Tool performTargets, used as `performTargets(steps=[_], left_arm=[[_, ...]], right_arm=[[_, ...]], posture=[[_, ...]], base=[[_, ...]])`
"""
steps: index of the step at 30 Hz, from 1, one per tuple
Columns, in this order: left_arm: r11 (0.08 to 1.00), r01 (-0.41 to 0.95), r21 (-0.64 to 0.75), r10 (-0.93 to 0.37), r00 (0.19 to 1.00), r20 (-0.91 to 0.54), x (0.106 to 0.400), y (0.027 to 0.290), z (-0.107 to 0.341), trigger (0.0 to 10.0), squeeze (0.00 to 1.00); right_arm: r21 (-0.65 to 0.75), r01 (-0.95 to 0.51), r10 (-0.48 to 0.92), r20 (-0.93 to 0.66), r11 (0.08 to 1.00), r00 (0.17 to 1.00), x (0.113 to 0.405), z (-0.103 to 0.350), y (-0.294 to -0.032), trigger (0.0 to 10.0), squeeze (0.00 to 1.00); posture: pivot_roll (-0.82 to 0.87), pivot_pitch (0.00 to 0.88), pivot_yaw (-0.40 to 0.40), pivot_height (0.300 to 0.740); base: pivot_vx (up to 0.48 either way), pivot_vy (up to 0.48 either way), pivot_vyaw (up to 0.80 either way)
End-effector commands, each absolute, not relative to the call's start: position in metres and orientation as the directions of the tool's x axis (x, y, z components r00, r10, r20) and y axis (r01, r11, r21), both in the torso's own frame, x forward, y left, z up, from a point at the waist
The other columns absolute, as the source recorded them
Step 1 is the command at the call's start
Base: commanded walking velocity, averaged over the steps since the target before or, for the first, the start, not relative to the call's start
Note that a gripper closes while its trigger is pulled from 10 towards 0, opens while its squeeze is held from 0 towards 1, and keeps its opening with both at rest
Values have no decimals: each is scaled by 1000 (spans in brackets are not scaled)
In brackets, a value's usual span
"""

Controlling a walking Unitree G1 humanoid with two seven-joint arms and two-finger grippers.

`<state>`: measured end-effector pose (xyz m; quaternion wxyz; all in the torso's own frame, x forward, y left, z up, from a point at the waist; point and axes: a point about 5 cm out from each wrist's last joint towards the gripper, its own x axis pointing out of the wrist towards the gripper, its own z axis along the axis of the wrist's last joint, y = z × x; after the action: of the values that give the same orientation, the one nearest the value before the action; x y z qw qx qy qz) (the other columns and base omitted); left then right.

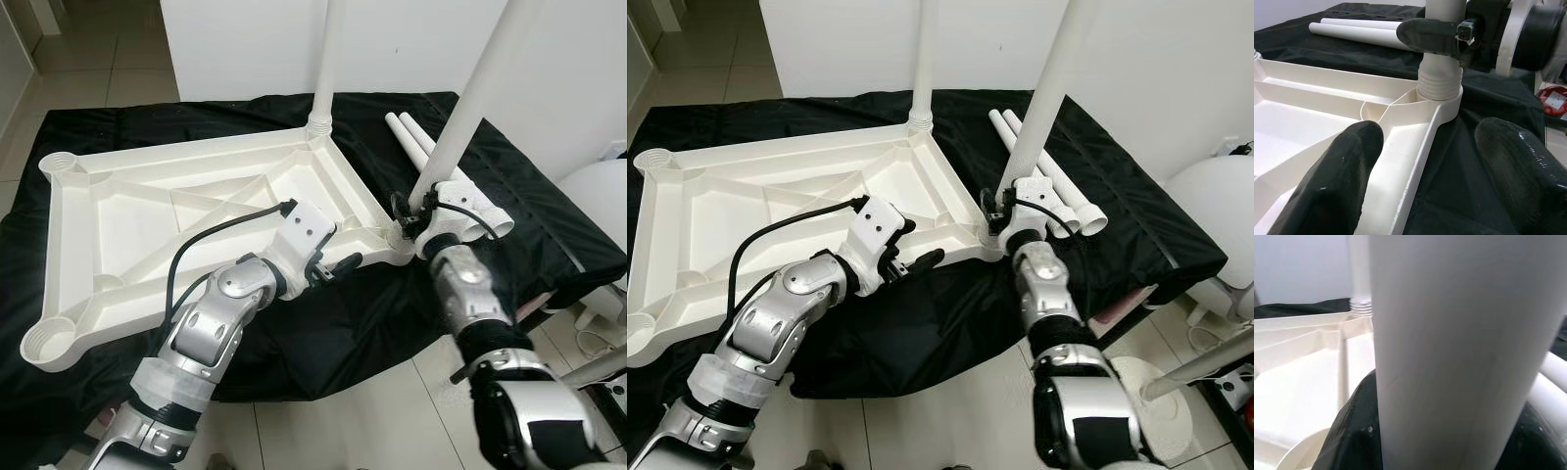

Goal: Building children table

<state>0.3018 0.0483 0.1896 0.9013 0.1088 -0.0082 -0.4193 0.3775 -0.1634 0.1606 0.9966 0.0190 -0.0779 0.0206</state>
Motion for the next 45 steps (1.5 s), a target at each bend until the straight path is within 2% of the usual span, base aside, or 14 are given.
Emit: performTargets(steps=[1,2,3,8,12,18,28,29,30,31,41,42,45], left_arm=[[595,779,197,-781,618,-85,297,45,188,10000,0],[595,779,197,-781,618,-85,297,45,188,10000,0],[594,780,196,-782,617,-85,297,44,188,10000,0],[594,780,196,-783,617,-85,298,45,188,10000,0],[593,781,197,-783,616,-85,298,44,188,10000,0],[590,783,199,-786,613,-81,298,43,189,10000,0],[594,778,207,-782,618,-77,299,44,189,10000,0],[594,777,209,-782,618,-77,299,44,189,10000,0],[594,777,209,-782,618,-77,299,44,189,10000,0],[594,777,209,-782,618,-77,299,44,189,10000,0],[586,783,208,-788,610,-81,298,42,188,10000,0],[585,784,207,-789,610,-81,298,42,188,10000,0],[584,785,206,-789,609,-82,297,42,188,10000,0]], right_arm=[[89,105,-106,6,990,994,368,126,-168,10000,0],[89,105,-106,6,990,994,368,126,-168,10000,0],[113,179,-180,-1,977,984,365,124,-165,10000,0],[160,311,-314,-5,937,949,360,125,-161,10000,0],[180,343,-348,-5,922,938,358,127,-158,10000,0],[185,320,-330,21,929,944,355,131,-148,10000,0],[227,248,-279,115,942,954,354,144,-151,10000,0],[225,242,-274,119,944,954,354,144,-152,10000,953],[225,242,-274,119,944,954,354,144,-152,10000,953],[227,238,-272,128,944,954,353,144,-154,10000,1000],[205,162,-198,168,965,966,349,147,-161,10000,1000],[191,134,-166,168,973,972,349,147,-164,10000,0],[169,93,-122,175,981,977,349,147,-167,10000,0]], posture=[[26,58,-54,740],[26,58,-54,740],[27,54,-56,740],[25,50,-53,740],[22,45,-50,740],[21,41,-48,740],[27,34,-45,740],[27,34,-45,740],[27,34,-45,740],[28,32,-45,740],[27,31,-36,740],[26,33,-36,740],[26,35,-36,740]], base=[[0,0,0],[0,0,0],[0,0,0],[0,0,0],[0,0,0],[0,0,0],[0,0,0],[0,0,0],[0,0,0],[0,0,0],[0,0,0],[0,0,0],[0,0,0]])
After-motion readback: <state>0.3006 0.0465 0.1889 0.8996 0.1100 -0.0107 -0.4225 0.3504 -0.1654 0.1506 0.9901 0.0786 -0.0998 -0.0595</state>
